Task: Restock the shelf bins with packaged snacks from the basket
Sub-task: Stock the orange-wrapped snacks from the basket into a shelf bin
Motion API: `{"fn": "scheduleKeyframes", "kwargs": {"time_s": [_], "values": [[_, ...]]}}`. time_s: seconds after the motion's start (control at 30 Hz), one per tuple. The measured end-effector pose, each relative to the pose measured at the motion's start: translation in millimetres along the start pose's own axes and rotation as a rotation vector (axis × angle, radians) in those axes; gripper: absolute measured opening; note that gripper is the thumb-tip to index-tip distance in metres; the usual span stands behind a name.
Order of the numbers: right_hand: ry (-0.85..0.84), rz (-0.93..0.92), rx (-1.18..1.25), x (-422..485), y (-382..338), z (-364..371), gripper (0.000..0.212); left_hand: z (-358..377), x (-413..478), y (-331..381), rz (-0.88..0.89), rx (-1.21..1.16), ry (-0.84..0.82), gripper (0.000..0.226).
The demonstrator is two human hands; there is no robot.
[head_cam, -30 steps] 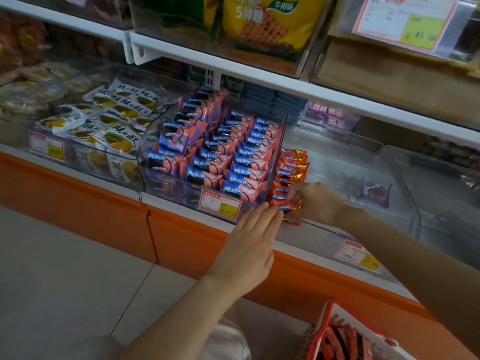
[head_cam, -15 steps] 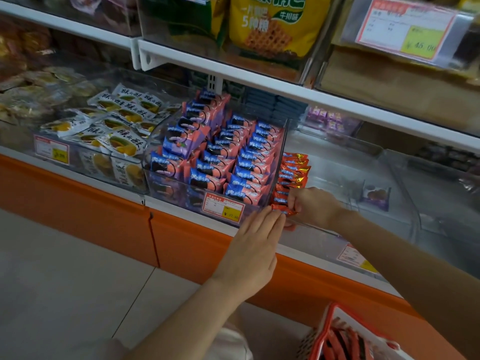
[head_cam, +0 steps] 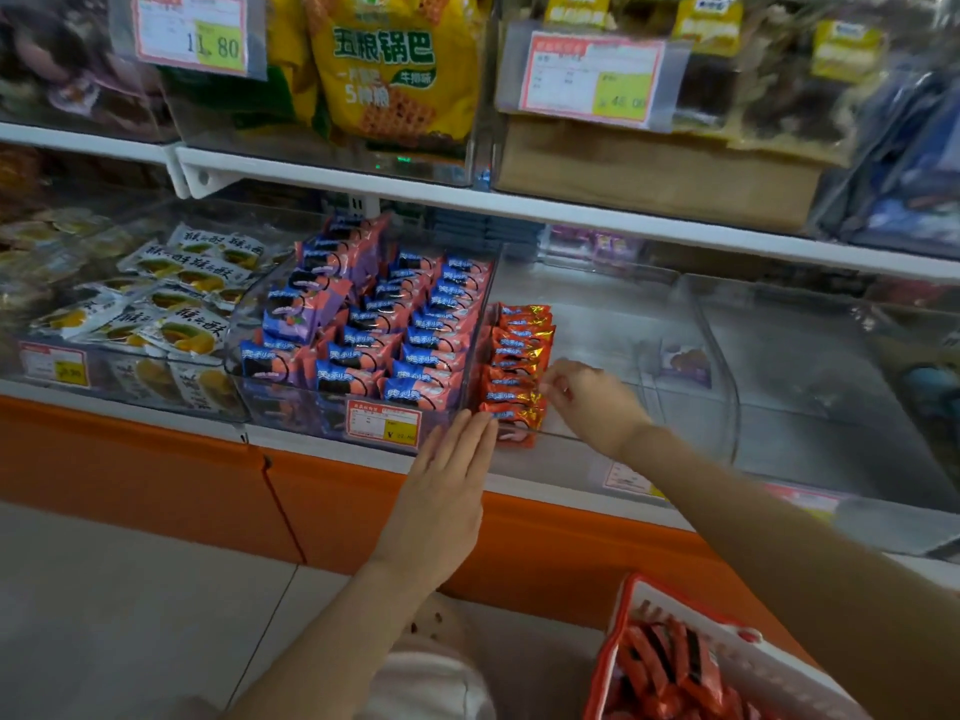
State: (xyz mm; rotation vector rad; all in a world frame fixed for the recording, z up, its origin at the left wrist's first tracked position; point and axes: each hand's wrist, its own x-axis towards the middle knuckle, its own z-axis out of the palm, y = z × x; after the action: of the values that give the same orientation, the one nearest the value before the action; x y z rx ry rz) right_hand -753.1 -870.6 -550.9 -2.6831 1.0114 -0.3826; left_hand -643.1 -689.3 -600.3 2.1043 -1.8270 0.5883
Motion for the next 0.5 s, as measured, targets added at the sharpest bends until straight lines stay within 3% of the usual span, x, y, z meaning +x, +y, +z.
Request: {"fn": "scheduleKeyframes", "kwargs": {"time_s": [0.13, 0.27, 0.5], "values": [[0.199, -0.145, -0.004, -49.0, 14.4, -9.5, 0.022, 1.5, 1.2, 6.7, -0.037, 0.009, -0.028, 0.086], [0.28, -0.249, -0.011, -114.3, 40.5, -12.5, 0.029, -4.0, 5.7, 24.5, -0.06, -0.053, -0.052, 0.077], [0.269, -0.133, -0.094, -209.3, 104.2, 8.0, 0.024, 0.9, 5.5, 74.7, 0.343, -0.103, -0.123, 0.048]]}}
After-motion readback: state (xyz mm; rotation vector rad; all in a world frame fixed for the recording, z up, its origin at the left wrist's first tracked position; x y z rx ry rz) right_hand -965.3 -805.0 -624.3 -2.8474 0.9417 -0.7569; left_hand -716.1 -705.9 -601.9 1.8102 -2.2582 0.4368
